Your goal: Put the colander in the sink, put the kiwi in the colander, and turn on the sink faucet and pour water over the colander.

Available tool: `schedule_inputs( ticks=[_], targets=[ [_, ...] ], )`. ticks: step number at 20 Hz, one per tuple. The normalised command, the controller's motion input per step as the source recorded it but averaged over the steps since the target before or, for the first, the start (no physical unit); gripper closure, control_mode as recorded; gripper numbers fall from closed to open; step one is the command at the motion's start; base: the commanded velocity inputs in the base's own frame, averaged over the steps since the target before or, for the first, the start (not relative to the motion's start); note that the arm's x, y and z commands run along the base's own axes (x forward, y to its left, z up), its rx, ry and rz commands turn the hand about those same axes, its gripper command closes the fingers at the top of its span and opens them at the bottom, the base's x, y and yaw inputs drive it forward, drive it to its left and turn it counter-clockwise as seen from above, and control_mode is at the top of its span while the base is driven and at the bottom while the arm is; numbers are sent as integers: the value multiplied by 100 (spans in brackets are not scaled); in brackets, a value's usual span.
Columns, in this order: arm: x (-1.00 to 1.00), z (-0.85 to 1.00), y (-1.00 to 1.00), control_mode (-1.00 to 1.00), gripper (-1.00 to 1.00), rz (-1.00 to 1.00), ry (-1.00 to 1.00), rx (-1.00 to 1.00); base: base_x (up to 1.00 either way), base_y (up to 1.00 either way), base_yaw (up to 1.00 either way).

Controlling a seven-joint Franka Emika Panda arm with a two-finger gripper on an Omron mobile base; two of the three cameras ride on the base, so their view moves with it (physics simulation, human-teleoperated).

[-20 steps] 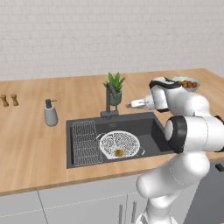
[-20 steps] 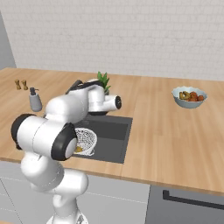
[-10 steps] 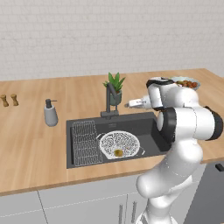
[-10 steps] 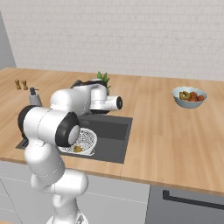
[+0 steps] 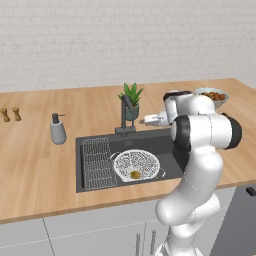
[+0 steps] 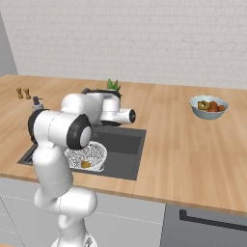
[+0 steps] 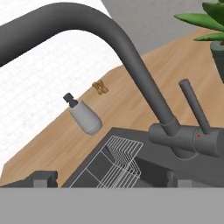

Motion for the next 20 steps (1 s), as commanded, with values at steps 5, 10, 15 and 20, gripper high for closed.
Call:
schedule_inputs(
  ticks=[5,10,15,20],
  targets=[
    [33,-21,0,-100,-100,-1,9,5,0,0,0],
    [25,-20,6,-100,-100,0,6,4,0,0,0],
    [32,-13,14,-100,-100,0,1,3,0,0,0],
    [37,-9,5,-100,-100,-1,0,2,0,0,0]
  ],
)
